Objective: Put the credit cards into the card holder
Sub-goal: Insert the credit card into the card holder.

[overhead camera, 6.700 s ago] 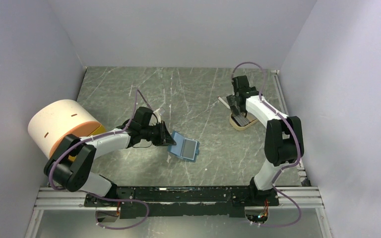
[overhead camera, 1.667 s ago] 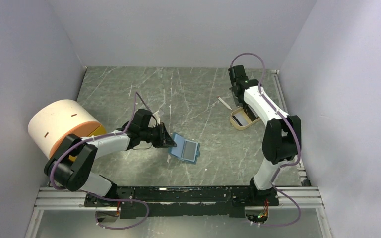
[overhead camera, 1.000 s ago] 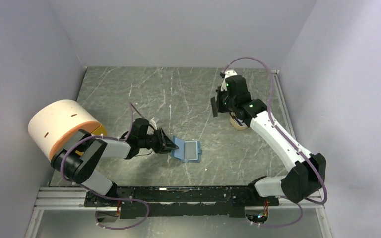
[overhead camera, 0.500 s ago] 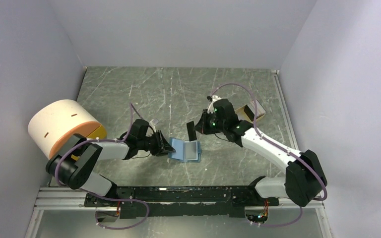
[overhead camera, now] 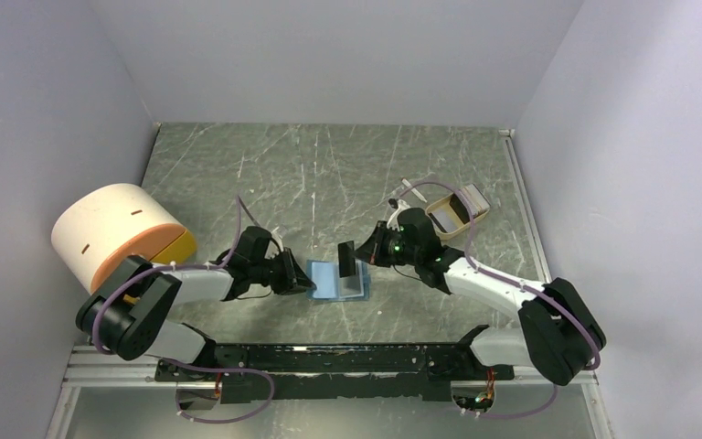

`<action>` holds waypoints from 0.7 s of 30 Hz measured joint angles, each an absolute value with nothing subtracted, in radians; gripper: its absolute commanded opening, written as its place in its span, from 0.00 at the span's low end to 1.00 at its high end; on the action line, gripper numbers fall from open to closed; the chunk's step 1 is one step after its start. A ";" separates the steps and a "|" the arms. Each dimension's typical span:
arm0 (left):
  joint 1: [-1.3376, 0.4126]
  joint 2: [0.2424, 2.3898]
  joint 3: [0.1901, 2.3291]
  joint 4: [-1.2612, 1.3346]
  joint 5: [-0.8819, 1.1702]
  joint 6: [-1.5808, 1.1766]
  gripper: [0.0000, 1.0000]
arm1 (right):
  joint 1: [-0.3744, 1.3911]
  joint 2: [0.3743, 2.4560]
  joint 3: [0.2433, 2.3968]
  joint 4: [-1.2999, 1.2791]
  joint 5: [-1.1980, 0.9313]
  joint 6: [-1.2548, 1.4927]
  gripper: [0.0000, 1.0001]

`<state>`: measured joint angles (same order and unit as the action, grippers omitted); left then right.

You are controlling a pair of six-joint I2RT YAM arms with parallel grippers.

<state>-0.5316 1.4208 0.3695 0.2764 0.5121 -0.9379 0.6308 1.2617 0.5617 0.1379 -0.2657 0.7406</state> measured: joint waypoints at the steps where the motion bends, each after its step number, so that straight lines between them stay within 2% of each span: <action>1: -0.532 1.421 0.361 0.277 0.512 -0.939 0.16 | 0.631 1.266 0.552 0.160 -0.270 0.754 0.00; 4: -0.532 1.421 0.339 0.283 0.513 -0.942 0.13 | 0.635 1.283 0.531 0.210 -0.274 0.781 0.00; 11: -0.532 1.424 0.310 0.326 0.517 -0.955 0.17 | 0.641 1.320 0.493 0.286 -0.275 0.812 0.00; 21: -0.532 1.430 0.300 0.347 0.520 -0.961 0.17 | 0.653 1.402 0.444 0.373 -0.281 0.848 0.00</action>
